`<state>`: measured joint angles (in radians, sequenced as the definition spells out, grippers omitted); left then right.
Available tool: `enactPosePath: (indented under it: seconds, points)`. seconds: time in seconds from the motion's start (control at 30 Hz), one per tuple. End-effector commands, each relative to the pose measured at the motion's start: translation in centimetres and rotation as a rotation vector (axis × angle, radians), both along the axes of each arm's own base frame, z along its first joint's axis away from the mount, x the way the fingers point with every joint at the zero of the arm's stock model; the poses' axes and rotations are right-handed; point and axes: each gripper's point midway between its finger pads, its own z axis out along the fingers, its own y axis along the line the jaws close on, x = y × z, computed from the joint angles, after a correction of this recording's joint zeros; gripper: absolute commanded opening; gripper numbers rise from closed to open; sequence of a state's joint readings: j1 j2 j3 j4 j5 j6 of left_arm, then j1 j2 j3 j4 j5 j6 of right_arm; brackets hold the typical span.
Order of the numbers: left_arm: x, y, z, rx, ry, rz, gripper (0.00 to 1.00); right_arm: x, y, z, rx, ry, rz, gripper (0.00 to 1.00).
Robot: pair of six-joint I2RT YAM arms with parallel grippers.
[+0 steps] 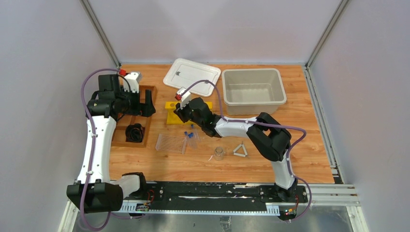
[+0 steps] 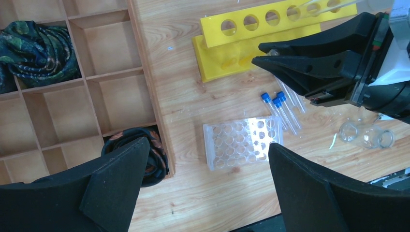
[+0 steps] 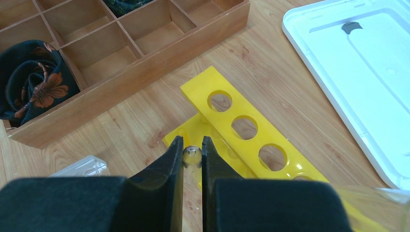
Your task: Organize the chemistry lab equipment
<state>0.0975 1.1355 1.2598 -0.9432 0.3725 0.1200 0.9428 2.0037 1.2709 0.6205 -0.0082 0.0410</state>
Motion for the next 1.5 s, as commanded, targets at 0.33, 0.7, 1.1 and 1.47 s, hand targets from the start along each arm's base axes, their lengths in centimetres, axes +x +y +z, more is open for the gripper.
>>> enactPosePath:
  seconds: [0.33, 0.7, 1.1, 1.47]
  points:
    - [0.2, 0.3, 0.2, -0.006, -0.027, 0.004, 1.0, -1.4, 1.4, -0.1, 0.004, -0.003, 0.063, 0.0]
    - [0.1, 0.2, 0.4, -0.008, -0.033, 0.001, 1.0, -1.9, 1.2, 0.5, -0.004, -0.026, 0.061, 0.0]
    - [0.2, 0.3, 0.5, -0.011, -0.034, 0.005, 1.0, 0.8, -0.2, 6.4, 0.028, -0.151, -0.023, 0.0]
    - [0.2, 0.4, 0.6, -0.01, -0.039, 0.004, 1.0, 1.7, -0.2, 4.8, -0.006, -0.144, -0.042, 0.0]
